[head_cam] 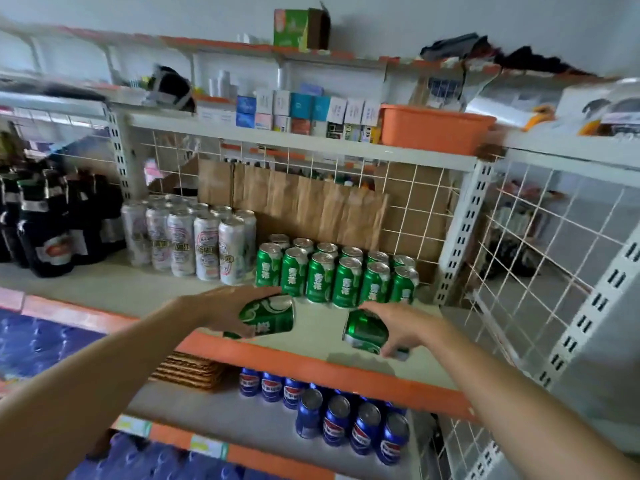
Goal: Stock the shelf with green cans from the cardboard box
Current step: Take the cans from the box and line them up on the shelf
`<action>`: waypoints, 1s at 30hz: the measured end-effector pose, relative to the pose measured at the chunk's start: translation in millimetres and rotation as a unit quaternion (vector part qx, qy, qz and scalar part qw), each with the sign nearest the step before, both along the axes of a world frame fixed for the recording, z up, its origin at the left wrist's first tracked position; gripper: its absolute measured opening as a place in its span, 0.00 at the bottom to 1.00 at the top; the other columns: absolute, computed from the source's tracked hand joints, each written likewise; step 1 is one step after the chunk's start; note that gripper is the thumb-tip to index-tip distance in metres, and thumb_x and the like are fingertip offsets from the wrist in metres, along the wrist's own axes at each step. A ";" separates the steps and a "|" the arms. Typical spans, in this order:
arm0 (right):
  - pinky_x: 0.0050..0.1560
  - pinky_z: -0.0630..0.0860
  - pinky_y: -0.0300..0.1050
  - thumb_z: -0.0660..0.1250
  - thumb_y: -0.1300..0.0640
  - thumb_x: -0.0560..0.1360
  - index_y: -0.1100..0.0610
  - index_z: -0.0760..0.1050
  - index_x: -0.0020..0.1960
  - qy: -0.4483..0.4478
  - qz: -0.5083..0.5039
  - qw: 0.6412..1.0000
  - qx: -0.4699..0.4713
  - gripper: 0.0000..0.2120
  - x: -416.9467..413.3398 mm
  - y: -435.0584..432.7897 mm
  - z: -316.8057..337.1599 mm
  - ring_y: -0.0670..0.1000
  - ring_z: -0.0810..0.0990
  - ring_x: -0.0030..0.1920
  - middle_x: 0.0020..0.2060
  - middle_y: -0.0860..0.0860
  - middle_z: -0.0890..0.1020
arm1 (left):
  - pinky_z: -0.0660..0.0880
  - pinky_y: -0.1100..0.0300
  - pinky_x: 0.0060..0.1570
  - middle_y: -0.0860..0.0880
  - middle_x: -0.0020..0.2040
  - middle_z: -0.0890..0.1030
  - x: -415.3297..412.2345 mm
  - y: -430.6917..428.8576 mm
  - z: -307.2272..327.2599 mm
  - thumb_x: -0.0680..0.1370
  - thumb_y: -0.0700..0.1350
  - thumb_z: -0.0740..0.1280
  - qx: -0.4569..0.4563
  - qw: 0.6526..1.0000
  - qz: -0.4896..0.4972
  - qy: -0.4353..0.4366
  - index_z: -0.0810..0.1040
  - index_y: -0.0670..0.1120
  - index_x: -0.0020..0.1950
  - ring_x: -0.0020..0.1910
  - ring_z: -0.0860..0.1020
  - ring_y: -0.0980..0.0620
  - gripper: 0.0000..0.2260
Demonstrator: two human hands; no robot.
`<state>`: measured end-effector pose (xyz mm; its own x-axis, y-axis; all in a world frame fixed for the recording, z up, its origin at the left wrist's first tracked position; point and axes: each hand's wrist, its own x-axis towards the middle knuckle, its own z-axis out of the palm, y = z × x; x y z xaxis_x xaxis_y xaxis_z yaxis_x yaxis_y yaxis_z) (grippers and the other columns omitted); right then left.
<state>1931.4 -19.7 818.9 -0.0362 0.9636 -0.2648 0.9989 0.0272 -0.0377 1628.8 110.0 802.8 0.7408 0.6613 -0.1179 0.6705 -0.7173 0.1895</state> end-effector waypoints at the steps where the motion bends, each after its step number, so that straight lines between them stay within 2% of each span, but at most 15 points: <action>1: 0.57 0.73 0.49 0.75 0.56 0.66 0.49 0.54 0.75 0.003 -0.008 1.000 -0.003 0.44 7.5 -1.8 -3.2 0.55 0.73 0.59 0.63 0.54 0.73 | 0.68 0.60 0.58 0.53 0.71 0.64 7.6 2.5 -0.7 0.71 0.53 0.71 -0.018 1.000 0.003 -0.009 0.45 0.74 0.68 0.61 0.69 0.53 0.40; 3: 0.57 0.73 0.49 0.75 0.56 0.66 0.49 0.53 0.75 0.007 -0.020 1.000 -0.008 0.44 20.0 -4.8 -9.9 0.56 0.73 0.58 0.63 0.55 0.73 | 0.67 0.60 0.58 0.51 0.71 0.64 27.0 -3.0 -0.2 0.72 0.50 0.71 -0.017 1.000 -0.009 -0.002 0.48 0.65 0.74 0.62 0.69 0.51 0.40; 6: 0.53 0.72 0.45 0.75 0.57 0.65 0.50 0.54 0.75 0.023 -0.031 0.999 -0.008 0.44 32.4 -8.5 -18.8 0.55 0.73 0.58 0.63 0.56 0.72 | 0.67 0.63 0.52 0.49 0.70 0.65 50.2 0.7 4.4 0.73 0.47 0.71 -0.029 0.999 -0.035 0.012 0.48 0.61 0.75 0.55 0.68 0.53 0.40; 8: 0.51 0.68 0.43 0.75 0.58 0.65 0.50 0.55 0.74 0.033 -0.037 0.999 -0.007 0.44 37.8 -10.1 -24.3 0.55 0.72 0.59 0.64 0.55 0.71 | 0.66 0.63 0.52 0.49 0.71 0.64 61.2 3.0 7.4 0.73 0.48 0.71 -0.021 0.999 -0.045 0.017 0.48 0.61 0.75 0.55 0.67 0.54 0.40; 12: 0.57 0.69 0.46 0.76 0.58 0.64 0.51 0.56 0.74 0.039 -0.055 0.998 -0.005 0.44 43.9 -10.8 -33.9 0.56 0.71 0.61 0.66 0.55 0.71 | 0.65 0.60 0.60 0.49 0.73 0.63 78.8 12.0 8.2 0.73 0.49 0.71 -0.015 0.998 -0.055 0.032 0.47 0.62 0.75 0.65 0.68 0.49 0.40; 18: 0.53 0.68 0.43 0.76 0.61 0.64 0.52 0.58 0.73 0.056 -0.082 0.995 -0.015 0.43 38.3 -3.7 -39.0 0.55 0.72 0.61 0.65 0.54 0.71 | 0.65 0.59 0.59 0.49 0.73 0.63 86.1 27.1 15.0 0.74 0.49 0.71 -0.007 0.995 -0.084 0.047 0.47 0.63 0.74 0.65 0.68 0.48 0.40; 22: 0.56 0.70 0.46 0.76 0.61 0.65 0.51 0.58 0.73 0.061 -0.095 0.993 -0.027 0.43 32.2 3.0 -43.1 0.55 0.72 0.61 0.66 0.54 0.71 | 0.65 0.57 0.63 0.50 0.74 0.62 78.4 38.5 17.3 0.73 0.49 0.71 -0.004 0.995 -0.092 0.031 0.47 0.62 0.75 0.67 0.67 0.48 0.40; 26: 0.57 0.70 0.47 0.76 0.62 0.64 0.51 0.59 0.72 0.065 -0.115 0.991 -0.027 0.42 26.3 7.4 -48.7 0.55 0.71 0.61 0.65 0.53 0.71 | 0.68 0.58 0.60 0.52 0.73 0.63 66.4 48.3 12.0 0.72 0.50 0.72 -0.019 0.996 -0.086 0.028 0.47 0.65 0.74 0.64 0.69 0.49 0.41; 30: 0.58 0.70 0.47 0.76 0.61 0.64 0.50 0.59 0.72 0.059 -0.129 0.990 -0.020 0.42 25.5 10.6 -53.2 0.54 0.71 0.62 0.65 0.52 0.72 | 0.68 0.62 0.53 0.52 0.71 0.65 61.4 49.3 8.3 0.73 0.48 0.71 -0.040 0.995 -0.088 0.031 0.48 0.63 0.74 0.59 0.70 0.52 0.40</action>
<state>1956.9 -9.1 765.7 0.1770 0.9336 -0.3116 0.9608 -0.2325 -0.1510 1690.2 159.3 811.1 0.8336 0.5095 -0.2134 0.5486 -0.8085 0.2130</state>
